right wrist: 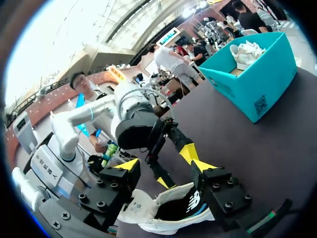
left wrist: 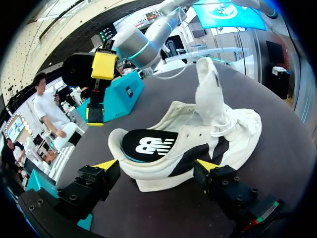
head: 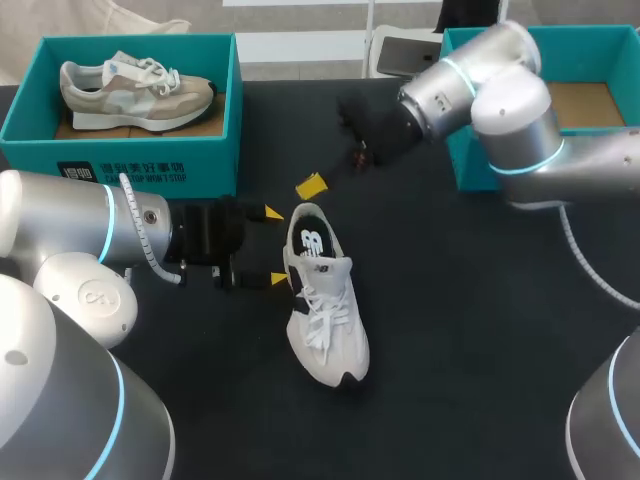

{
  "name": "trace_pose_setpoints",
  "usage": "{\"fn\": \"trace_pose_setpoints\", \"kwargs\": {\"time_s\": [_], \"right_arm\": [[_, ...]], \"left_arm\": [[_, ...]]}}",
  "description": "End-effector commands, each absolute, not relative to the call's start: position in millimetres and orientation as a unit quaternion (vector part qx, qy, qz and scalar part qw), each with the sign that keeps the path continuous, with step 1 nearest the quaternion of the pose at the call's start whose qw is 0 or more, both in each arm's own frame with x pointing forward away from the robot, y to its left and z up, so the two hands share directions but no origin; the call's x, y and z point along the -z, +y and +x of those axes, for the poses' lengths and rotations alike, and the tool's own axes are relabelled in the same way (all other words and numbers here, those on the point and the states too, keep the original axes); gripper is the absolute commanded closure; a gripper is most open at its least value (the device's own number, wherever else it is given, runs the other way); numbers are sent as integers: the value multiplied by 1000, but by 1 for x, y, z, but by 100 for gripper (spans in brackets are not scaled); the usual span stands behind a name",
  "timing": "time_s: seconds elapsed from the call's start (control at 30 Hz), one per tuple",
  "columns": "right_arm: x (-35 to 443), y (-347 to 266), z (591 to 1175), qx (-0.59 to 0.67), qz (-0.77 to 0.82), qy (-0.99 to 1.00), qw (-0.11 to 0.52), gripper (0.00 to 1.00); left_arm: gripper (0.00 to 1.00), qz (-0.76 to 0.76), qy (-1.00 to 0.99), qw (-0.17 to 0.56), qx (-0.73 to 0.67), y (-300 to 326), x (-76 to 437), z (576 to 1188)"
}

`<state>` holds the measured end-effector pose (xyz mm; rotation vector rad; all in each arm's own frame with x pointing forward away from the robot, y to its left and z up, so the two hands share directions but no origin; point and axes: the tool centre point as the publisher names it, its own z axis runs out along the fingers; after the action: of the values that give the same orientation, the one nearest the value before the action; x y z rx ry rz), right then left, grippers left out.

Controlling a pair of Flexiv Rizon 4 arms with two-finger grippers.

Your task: Take the shoe out of the shoebox, open the shoe tongue, remove and reinsert the insole, then place the shoe into the shoebox

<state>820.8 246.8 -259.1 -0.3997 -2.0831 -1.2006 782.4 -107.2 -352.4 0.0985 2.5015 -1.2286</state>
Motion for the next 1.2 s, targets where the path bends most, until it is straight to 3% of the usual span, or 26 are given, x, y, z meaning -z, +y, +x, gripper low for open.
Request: {"fn": "trace_pose_setpoints", "kwargs": {"time_s": [0.03, 0.13, 0.27, 0.4, 0.83, 1.2], "right_arm": [[226, 234, 805, 450, -167, -817, 318, 38], [224, 233, 799, 458, -179, -814, 311, 44], [224, 225, 788, 471, -209, -806, 290, 62], [218, 219, 782, 477, -236, -803, 267, 100], [208, 227, 780, 459, -360, -790, 187, 100], [208, 227, 780, 459, -360, -790, 187, 100]], "left_arm": [[0, 35, 884, 175, 431, -108, 352, 782], [0, 35, 884, 175, 431, -108, 352, 782], [0, 35, 884, 175, 431, -108, 352, 782], [0, 62, 890, 159, 424, -98, 334, 779], [0, 61, 902, 151, 400, -45, 298, 780], [0, 88, 905, 113, 400, -7, 265, 797]]}}
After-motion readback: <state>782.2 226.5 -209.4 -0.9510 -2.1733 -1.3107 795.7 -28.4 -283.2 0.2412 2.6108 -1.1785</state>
